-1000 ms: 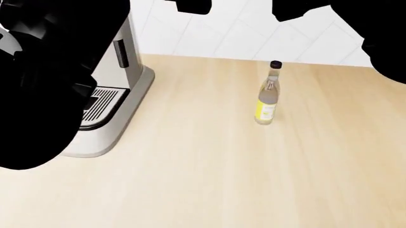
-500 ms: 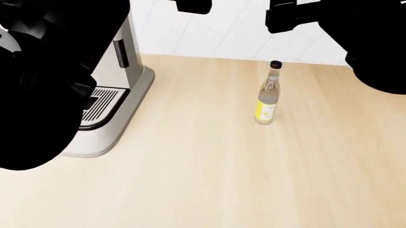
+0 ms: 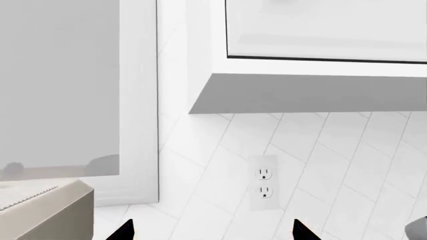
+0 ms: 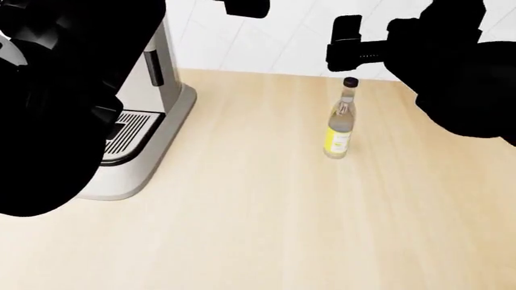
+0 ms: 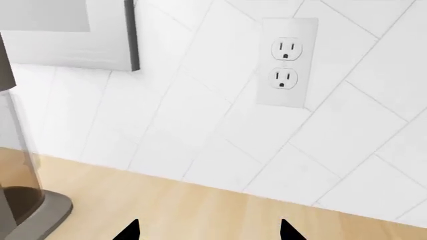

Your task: Move the drinks to the dining counter.

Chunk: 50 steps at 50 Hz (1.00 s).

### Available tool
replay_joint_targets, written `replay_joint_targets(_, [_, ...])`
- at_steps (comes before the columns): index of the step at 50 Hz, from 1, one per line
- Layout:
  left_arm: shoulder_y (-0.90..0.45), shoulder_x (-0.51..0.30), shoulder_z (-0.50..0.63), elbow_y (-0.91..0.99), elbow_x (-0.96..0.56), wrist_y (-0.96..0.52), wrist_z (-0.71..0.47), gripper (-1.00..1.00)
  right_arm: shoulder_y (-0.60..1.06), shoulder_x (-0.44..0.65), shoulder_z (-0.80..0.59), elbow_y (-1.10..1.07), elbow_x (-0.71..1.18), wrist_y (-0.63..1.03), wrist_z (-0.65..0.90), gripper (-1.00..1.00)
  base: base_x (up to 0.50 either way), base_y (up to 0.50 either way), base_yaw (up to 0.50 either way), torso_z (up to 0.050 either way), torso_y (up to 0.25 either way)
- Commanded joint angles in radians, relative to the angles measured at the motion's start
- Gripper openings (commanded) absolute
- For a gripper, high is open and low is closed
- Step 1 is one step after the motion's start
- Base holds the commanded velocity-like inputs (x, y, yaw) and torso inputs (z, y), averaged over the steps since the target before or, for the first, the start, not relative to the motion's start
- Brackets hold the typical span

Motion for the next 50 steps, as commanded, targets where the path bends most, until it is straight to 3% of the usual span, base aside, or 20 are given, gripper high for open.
replay_joint_targets(1, [-0.002, 0.0, 0.0, 0.0, 0.0, 0.0, -0.002, 1.0, -0.05, -0.008, -0.004, 0.026, 0.004, -0.023, -0.016, 1.0, 0.0, 0.0, 0.0, 0.0, 0.0])
replay_joint_targets(50, [0.001, 0.001, 0.004, -0.002, 0.006, 0.001, 0.004, 1.0, -0.111, -0.028, -0.041, 0.08, -0.007, -0.019, -0.04, 1.0, 0.0, 0.0, 0.0, 0.0, 0.0])
